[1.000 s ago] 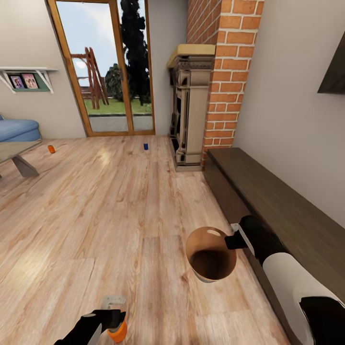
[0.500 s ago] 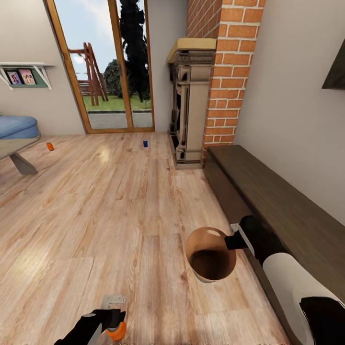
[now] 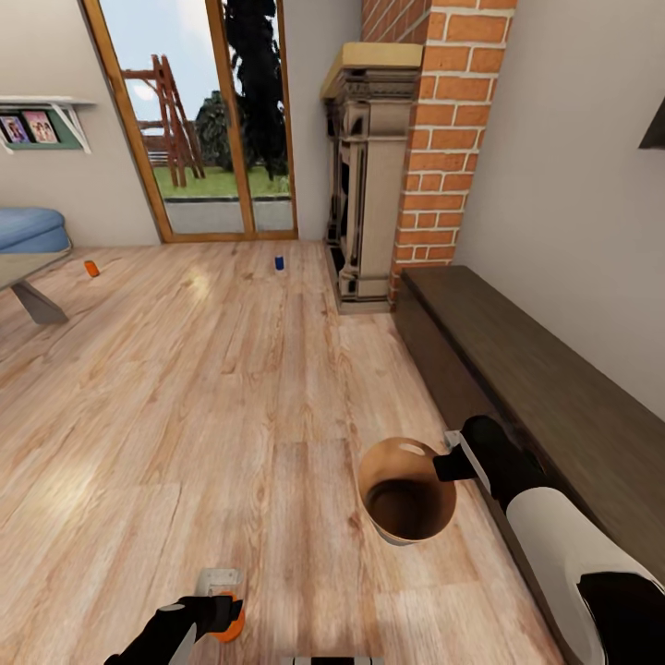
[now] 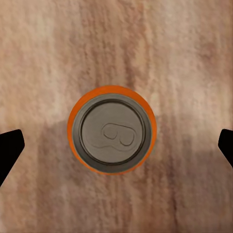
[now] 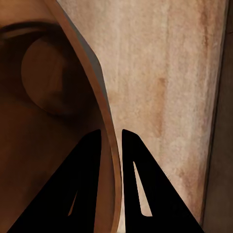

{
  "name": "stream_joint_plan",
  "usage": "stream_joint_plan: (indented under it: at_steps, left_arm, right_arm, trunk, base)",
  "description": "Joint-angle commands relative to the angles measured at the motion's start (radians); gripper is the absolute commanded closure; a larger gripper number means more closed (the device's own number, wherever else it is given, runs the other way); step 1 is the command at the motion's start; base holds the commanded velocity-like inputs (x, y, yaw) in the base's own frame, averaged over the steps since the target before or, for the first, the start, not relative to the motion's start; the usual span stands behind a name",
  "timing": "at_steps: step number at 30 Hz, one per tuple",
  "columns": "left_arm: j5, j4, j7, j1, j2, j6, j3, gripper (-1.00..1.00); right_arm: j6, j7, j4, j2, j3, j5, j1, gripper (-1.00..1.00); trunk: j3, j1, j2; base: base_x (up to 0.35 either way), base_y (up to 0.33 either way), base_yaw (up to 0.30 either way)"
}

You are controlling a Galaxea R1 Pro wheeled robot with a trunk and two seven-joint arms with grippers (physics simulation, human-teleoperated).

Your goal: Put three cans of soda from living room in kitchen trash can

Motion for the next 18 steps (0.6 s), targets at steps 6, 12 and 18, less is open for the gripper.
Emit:
stream_joint_plan:
  at_steps: [6,12,18]
  left_arm:
    - [0.0,0.0,0.0,0.0,0.0,-0.001,0.0,-1.0]
    - [0.0,-0.001,-0.002,0.0,0.001,-0.001,0.0,-1.0]
    - [0.0,-0.001,0.0,0.0,0.001,-0.002,-0.001,-1.0]
  right_arm:
    - [0.001,0.003,0.0,0.0,-0.001,-0.018,0.0,1.0]
    - [0.001,0.003,0.0,0.0,-0.001,-0.018,0.0,1.0]
    - [0.001,0.003,0.0,0.0,-0.001,-0.018,0.0,1.0]
  trunk:
    - [-0.004,0.0,0.0]
    - [-0.008,0.0,0.0]
    - [-0.012,0.0,0.0]
  base:
    - [0.006,0.002,0.0]
    - [0.128,0.066,0.0]
    - [0.054,0.03,0.0]
